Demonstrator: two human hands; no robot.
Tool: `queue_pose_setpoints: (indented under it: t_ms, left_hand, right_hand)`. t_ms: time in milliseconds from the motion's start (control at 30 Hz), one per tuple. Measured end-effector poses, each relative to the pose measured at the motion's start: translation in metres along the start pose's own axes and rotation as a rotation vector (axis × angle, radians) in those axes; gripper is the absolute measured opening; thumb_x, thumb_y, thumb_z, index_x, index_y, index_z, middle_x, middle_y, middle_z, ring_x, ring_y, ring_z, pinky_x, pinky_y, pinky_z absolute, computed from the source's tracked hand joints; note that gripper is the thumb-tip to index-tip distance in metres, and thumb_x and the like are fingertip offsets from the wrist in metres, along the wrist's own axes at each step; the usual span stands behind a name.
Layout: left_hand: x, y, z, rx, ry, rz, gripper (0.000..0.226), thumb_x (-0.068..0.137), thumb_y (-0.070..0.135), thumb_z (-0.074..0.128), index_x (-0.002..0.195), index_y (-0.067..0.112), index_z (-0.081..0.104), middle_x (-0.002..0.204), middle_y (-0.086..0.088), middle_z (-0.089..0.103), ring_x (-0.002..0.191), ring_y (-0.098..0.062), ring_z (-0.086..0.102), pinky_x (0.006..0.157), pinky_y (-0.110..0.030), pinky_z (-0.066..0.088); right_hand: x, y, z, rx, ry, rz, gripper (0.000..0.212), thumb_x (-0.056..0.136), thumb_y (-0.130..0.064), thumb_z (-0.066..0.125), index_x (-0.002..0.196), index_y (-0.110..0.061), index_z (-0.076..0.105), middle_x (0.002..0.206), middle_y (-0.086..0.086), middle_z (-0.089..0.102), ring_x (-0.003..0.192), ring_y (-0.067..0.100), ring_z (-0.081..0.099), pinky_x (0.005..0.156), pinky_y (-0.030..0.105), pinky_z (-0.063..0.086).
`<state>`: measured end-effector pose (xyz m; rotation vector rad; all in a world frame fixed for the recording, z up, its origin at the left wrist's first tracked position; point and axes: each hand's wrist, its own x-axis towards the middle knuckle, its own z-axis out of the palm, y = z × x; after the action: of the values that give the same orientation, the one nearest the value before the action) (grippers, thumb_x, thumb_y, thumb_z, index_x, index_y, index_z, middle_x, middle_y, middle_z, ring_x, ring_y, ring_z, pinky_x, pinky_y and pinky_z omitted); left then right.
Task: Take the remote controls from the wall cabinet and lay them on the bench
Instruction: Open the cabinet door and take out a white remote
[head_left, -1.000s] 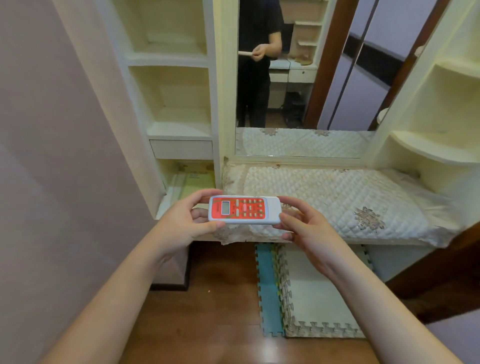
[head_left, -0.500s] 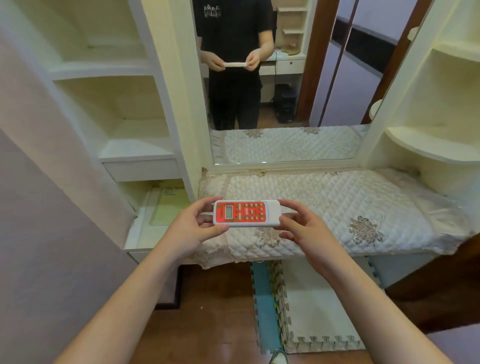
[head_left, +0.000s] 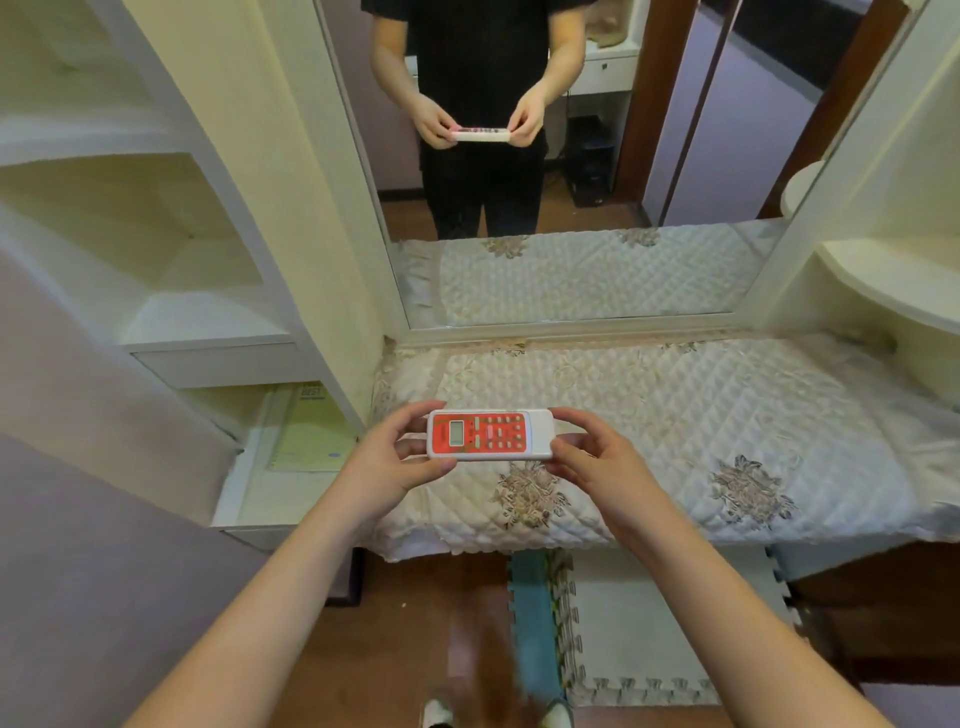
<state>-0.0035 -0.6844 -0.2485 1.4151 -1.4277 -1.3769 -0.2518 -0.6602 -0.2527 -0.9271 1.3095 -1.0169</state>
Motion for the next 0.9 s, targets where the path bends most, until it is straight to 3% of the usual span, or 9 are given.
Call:
queue_pose_setpoints:
  t_ms: [100,233,367,433,567,700,900]
  left_hand:
    - [0.020,-0.011,-0.010,-0.013,-0.010,-0.031,0.061,0.077,0.004,0.078,0.127,0.030,0.056,0.116,0.001,0.063,0.101,-0.017,0.067,0.083,-0.027,0.052]
    - [0.048,-0.025,-0.025,-0.080,-0.023,-0.063,0.051,0.083,0.006,0.073,0.125,0.029,0.057,0.116,0.000,0.064,0.100,-0.018,0.068,0.076,-0.022,0.054]
    - [0.083,-0.041,-0.042,-0.224,-0.017,-0.157,0.032,0.094,0.009,0.059,0.123,0.021,0.061,0.121,-0.018,0.060,0.104,-0.025,0.066,0.086,-0.032,0.056]
    - [0.098,-0.049,-0.048,-0.269,-0.024,-0.216,0.030,0.096,0.011,0.056,0.124,0.018,0.061,0.123,-0.018,0.061,0.107,-0.025,0.065,0.091,-0.037,0.055]
    - [0.119,-0.056,-0.053,-0.302,-0.068,-0.299,0.032,0.096,0.009,0.051,0.126,0.018,0.058,0.119,-0.013,0.065,0.110,-0.024,0.064,0.095,-0.037,0.052]
    - [0.141,-0.067,-0.051,-0.313,-0.079,-0.355,0.042,0.094,0.003,0.047,0.134,0.012,0.054,0.113,-0.008,0.067,0.106,-0.019,0.064,0.087,-0.030,0.053]
    - [0.173,-0.087,-0.039,-0.307,-0.042,-0.421,0.045,0.092,0.002,0.048,0.137,0.009,0.049,0.121,-0.010,0.065,0.112,-0.020,0.063,0.090,-0.031,0.054]
  right_hand:
    - [0.022,0.002,0.009,-0.013,0.007,0.024,0.032,0.093,-0.006,0.055,0.118,-0.026,0.061,0.106,0.018,0.065,0.091,0.025,0.070,0.080,0.027,0.057]
    - [0.051,0.005,0.024,-0.041,0.019,0.055,0.033,0.094,-0.007,0.055,0.122,-0.022,0.060,0.104,0.017,0.065,0.090,0.022,0.070,0.078,0.027,0.057]
    - [0.080,0.008,0.042,-0.058,0.052,0.111,0.031,0.093,-0.013,0.054,0.121,-0.023,0.061,0.103,0.009,0.070,0.091,0.019,0.070,0.082,0.033,0.057]
    - [0.091,0.009,0.050,-0.061,0.062,0.144,0.028,0.094,-0.016,0.054,0.120,-0.024,0.061,0.104,0.008,0.071,0.092,0.018,0.070,0.083,0.033,0.055]
    - [0.112,0.013,0.060,-0.046,0.117,0.198,0.028,0.094,-0.012,0.052,0.120,-0.020,0.061,0.101,0.008,0.070,0.090,0.017,0.067,0.084,0.032,0.053]
    - [0.129,0.019,0.063,-0.023,0.151,0.240,0.027,0.092,-0.008,0.052,0.115,-0.019,0.063,0.099,0.006,0.070,0.092,0.018,0.066,0.083,0.030,0.052]
    - [0.160,0.033,0.050,-0.039,0.182,0.291,0.028,0.095,-0.008,0.045,0.114,-0.018,0.064,0.102,0.006,0.071,0.094,0.017,0.066,0.081,0.028,0.051]
